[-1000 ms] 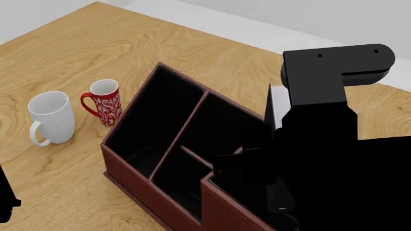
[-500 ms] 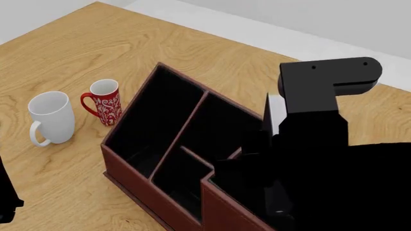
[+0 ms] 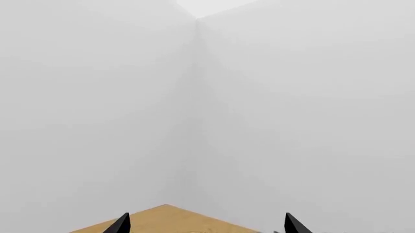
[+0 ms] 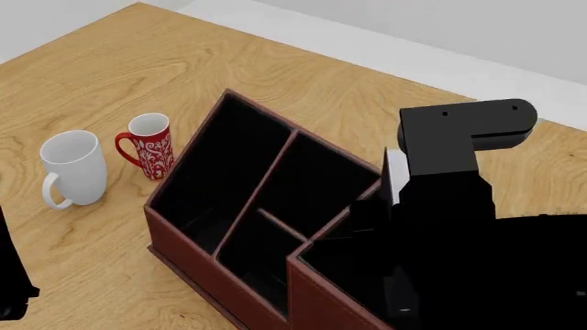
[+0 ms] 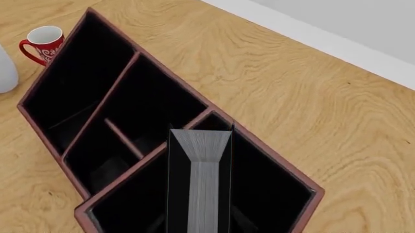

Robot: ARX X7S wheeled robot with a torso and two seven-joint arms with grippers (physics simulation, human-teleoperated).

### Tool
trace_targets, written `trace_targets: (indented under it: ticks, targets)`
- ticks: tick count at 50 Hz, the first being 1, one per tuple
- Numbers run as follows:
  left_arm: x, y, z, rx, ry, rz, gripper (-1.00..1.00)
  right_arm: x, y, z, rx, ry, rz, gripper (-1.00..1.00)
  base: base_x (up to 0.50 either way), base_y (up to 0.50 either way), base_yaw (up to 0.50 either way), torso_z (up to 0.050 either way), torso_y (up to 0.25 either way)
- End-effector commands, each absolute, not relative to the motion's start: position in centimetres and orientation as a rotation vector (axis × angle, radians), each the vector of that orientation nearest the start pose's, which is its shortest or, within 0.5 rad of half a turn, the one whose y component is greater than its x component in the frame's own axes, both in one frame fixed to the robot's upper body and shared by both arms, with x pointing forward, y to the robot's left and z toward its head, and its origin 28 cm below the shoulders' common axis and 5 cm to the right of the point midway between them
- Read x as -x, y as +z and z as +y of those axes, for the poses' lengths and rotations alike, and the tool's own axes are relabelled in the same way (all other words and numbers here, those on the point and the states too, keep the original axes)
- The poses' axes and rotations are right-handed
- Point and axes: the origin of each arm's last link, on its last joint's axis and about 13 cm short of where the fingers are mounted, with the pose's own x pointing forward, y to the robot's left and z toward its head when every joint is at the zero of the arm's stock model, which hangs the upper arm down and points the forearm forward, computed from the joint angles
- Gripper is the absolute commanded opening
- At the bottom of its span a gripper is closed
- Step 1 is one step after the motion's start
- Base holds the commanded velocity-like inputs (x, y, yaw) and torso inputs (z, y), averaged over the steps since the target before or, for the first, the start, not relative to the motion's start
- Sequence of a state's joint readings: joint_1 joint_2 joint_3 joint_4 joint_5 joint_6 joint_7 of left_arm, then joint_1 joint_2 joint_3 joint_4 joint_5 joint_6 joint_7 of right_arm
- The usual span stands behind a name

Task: Pick up the book and place it in the right compartment of the caddy.

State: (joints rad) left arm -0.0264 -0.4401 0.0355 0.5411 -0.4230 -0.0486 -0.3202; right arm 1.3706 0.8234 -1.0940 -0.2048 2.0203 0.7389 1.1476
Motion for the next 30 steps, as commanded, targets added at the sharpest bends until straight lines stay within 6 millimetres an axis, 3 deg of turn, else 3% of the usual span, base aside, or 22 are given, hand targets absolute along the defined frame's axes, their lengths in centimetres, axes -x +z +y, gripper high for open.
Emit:
trace_targets:
  ticks: [1, 30]
  targets:
    - [-20.3, 13.7, 25.5, 0.052, 0.057, -0.449, 1.0, -26.2, 25.7, -11.3, 0.116, 0.012, 0.543, -1.0, 0.0, 0.0, 0.0, 0.0, 0.0]
    - [-20.6, 13.1, 25.4, 0.023, 0.052, -0.443, 1.0, -28.3, 23.3, -11.5, 0.131, 0.015, 0.57, -1.0, 0.0, 0.0, 0.0, 0.0, 0.001]
